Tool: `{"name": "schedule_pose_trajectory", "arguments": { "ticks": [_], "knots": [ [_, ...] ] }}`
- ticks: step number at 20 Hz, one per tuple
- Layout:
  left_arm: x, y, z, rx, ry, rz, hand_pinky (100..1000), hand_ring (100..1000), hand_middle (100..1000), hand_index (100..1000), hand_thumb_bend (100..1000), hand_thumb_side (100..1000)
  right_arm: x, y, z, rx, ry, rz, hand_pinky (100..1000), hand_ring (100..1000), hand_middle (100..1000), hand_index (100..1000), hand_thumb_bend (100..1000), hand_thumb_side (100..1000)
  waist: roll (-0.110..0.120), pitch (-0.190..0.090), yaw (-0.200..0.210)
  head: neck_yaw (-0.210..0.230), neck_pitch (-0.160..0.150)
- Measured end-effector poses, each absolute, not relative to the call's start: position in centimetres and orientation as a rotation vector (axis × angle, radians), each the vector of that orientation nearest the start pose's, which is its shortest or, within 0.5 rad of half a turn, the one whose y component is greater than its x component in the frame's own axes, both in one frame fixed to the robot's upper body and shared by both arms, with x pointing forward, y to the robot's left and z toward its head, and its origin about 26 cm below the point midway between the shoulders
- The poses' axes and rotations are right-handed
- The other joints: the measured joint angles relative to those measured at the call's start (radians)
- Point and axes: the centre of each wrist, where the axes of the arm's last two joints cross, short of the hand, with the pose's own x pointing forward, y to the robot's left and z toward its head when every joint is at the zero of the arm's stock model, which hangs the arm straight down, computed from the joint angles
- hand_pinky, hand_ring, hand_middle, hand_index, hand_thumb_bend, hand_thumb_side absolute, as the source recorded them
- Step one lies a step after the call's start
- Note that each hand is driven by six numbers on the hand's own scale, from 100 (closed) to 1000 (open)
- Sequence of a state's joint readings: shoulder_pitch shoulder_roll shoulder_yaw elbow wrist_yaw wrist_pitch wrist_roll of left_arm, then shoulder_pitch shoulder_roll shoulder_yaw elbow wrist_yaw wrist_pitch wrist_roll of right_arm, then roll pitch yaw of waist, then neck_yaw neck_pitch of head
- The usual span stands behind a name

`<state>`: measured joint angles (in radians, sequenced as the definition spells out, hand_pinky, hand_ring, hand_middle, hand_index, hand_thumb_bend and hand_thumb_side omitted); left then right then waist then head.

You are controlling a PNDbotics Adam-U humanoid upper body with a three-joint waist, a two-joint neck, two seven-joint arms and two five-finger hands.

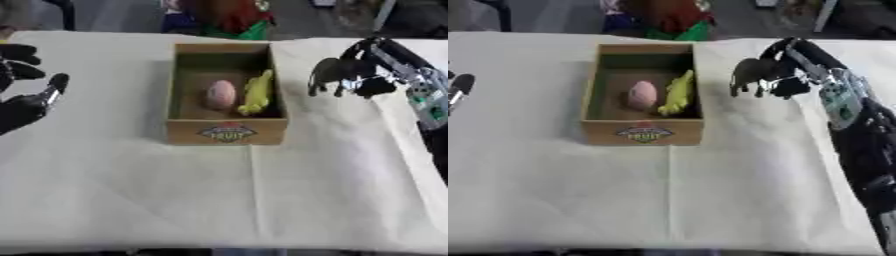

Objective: Pick up objects on the table and place them in the box.

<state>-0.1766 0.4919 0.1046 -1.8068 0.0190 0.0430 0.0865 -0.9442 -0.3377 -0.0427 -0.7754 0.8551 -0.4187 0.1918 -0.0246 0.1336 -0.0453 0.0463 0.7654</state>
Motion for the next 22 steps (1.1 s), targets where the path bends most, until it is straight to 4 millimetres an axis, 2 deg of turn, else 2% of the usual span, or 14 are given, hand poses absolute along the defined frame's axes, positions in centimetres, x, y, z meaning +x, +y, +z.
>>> {"name": "schedule_pose_trajectory", "arguments": {
  "ticks": [6,12,16,22],
  "knots": [
    [30.4,34.4,15.3,0.464,-1.949,-0.272,711,575,572,704,474,100,49.4,-24.6,18.1,-0.66,-1.863,1.27,458,344,169,410,100,178,0.0,-0.005,0.011,-0.003,0.0],
    [30.4,34.2,15.2,0.446,-1.948,-0.265,711,574,572,703,474,100,49.5,-19.6,19.7,-0.562,-1.97,1.31,462,345,171,412,100,174,0.001,-0.009,0.035,-0.011,0.0],
    [30.5,33.9,15.1,0.426,-1.954,-0.261,710,574,571,702,473,100,49.2,-16.2,19.5,-0.492,-1.993,1.351,466,348,173,417,100,184,0.003,-0.01,0.052,-0.02,0.0],
    [30.6,33.3,15.0,0.391,-1.959,-0.253,709,573,570,701,471,100,48.8,-12.1,16.9,-0.419,-1.925,1.437,488,370,200,446,100,209,0.006,-0.011,0.065,-0.032,0.0]
  ]
}}
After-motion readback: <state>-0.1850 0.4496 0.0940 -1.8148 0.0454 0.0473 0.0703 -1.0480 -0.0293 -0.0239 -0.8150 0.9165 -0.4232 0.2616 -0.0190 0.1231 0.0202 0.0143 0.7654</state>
